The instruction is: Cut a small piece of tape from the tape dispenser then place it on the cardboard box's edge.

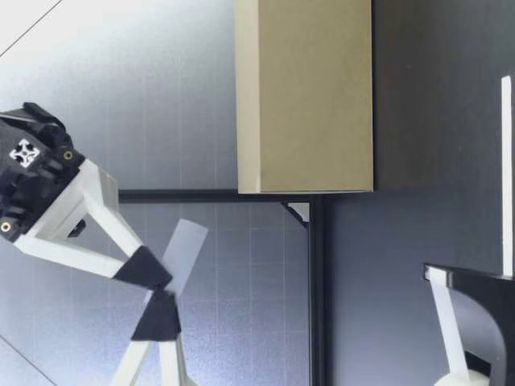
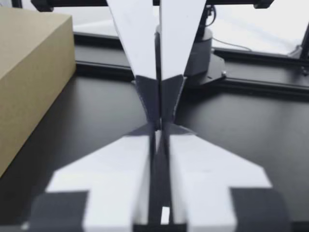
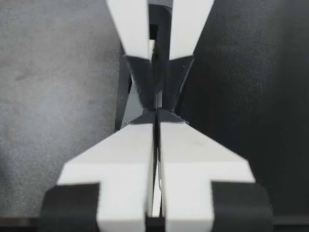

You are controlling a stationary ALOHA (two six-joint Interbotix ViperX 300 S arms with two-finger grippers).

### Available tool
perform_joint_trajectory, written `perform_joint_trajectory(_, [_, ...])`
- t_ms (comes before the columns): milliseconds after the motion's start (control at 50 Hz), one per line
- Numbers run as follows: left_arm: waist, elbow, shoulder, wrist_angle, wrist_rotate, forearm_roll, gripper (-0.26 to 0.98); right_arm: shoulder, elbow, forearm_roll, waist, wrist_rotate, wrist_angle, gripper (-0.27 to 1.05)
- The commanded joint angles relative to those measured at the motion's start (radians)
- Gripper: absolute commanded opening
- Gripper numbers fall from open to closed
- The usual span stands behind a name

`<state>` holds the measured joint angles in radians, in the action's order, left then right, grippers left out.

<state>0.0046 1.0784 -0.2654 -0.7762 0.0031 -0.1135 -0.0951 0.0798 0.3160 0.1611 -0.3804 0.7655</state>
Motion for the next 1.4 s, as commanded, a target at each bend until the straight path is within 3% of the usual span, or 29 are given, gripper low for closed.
perform_joint_trajectory(0, [0.0, -0.009, -0.02, -0.009, -0.002, 0.0, -0.11, 0.018, -0.028, 0.002, 0.0, 0.0, -0.005, -0.09])
perform_joint_trajectory(440, [0.0, -0.011, -0.018, -0.011, 0.005, 0.003, -0.12, 0.015, -0.028, 0.002, 0.0, 0.008, 0.002, -0.05])
perform_joint_trajectory(800, [0.0, -0.009, -0.018, -0.009, 0.003, 0.005, -0.12, 0.002, -0.025, 0.002, 0.002, 0.008, -0.005, 0.36])
perform_joint_trajectory(980, [-0.002, -0.009, -0.018, -0.011, 0.003, 0.006, -0.12, 0.012, -0.012, 0.002, 0.021, 0.008, -0.006, 0.37])
perform_joint_trajectory(1380, [0.012, -0.06, 0.032, -0.009, 0.015, -0.005, -0.12, 0.147, 0.193, 0.002, 0.124, 0.005, -0.15, 0.37])
